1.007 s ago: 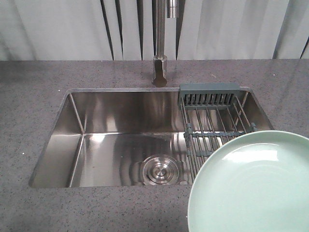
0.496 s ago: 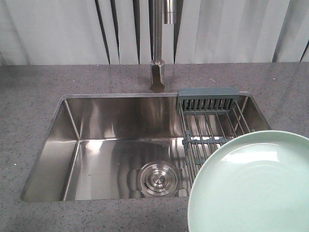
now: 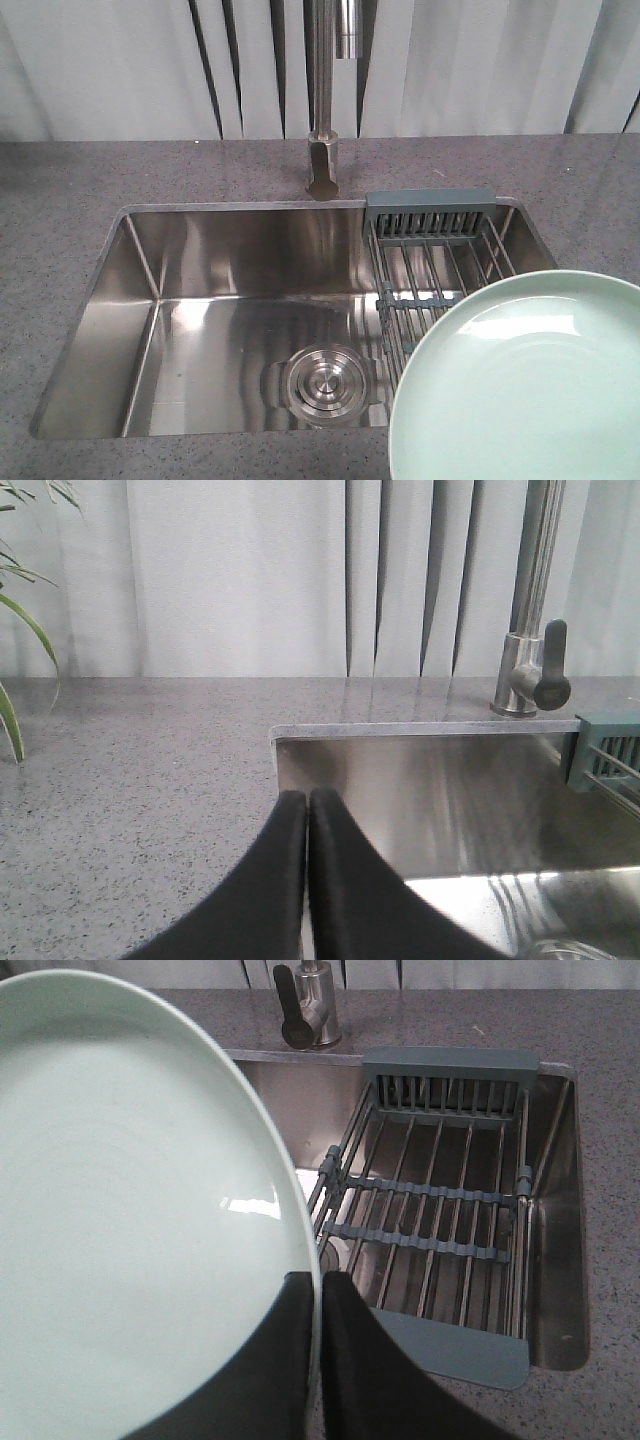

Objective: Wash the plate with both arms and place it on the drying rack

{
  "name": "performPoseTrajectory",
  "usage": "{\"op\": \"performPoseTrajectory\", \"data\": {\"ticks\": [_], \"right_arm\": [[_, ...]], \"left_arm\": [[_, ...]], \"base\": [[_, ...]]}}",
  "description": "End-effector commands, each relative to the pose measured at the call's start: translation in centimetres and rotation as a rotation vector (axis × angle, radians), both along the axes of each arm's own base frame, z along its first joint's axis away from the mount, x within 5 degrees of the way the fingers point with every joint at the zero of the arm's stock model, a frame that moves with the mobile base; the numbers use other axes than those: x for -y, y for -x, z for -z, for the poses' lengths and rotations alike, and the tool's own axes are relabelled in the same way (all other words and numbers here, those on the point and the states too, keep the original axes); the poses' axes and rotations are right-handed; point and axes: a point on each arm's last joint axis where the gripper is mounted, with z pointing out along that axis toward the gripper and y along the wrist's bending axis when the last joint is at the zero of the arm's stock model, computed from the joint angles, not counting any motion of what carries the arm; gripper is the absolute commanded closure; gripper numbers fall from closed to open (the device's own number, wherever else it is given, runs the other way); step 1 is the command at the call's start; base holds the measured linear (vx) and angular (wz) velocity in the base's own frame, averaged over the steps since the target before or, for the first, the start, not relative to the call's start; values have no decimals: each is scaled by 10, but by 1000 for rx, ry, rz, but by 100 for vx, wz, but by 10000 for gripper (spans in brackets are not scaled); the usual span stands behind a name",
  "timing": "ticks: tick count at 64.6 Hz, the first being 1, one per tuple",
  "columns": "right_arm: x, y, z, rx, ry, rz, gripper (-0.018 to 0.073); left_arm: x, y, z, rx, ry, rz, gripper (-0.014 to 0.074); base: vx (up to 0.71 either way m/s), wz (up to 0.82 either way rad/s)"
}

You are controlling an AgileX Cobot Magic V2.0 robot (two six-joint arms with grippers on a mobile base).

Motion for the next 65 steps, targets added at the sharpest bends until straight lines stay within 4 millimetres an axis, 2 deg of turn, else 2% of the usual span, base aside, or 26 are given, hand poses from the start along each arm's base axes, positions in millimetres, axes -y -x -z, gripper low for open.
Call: {"op": "performPoseTrajectory", "data": {"ticks": [1,65], "right_arm": [[0,-3,-13,80,-29,10,561],[0,-3,-13,81,-30,11,561]], "left_arm": [[1,1,-2,66,10,14,602],[1,1,-2,66,10,14,602]], "base": [[4,-1],[3,0]]}}
